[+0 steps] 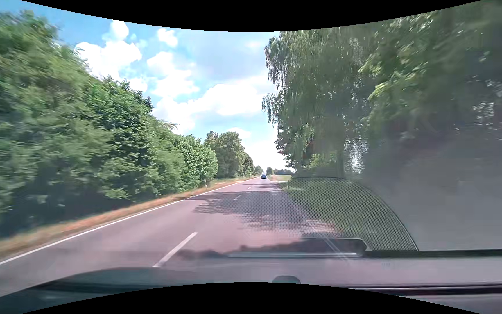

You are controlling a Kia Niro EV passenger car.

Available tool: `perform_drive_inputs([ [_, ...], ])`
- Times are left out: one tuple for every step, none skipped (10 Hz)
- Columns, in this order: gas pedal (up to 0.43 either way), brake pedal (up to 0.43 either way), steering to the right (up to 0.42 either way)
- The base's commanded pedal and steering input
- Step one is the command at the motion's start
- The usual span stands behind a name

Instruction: Follow the waypoints while adhering to traffic rules and regulations

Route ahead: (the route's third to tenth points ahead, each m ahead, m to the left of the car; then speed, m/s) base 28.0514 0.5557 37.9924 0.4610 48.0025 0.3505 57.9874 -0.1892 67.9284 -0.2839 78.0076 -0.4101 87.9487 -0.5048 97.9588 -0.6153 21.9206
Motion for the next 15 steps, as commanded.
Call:
perform_drive_inputs([
  [0.228, 0.0, -0.002],
  [0.228, 0.0, -0.001],
  [0.228, 0.0, -0.001],
  [0.228, 0.0, -0.001],
  [0.228, 0.0, -0.001],
  [0.228, 0.0, -0.001],
  [0.228, 0.0, -0.001],
  [0.228, 0.0, -0.001],
  [0.228, 0.0, -0.001],
  [0.228, 0.0, -0.001],
  [0.228, 0.0, -0.001],
  [0.228, 0.0, -0.001],
  [0.228, 0.0, -0.001],
  [0.228, 0.0, -0.001],
  [0.228, 0.0, -0.001],
])
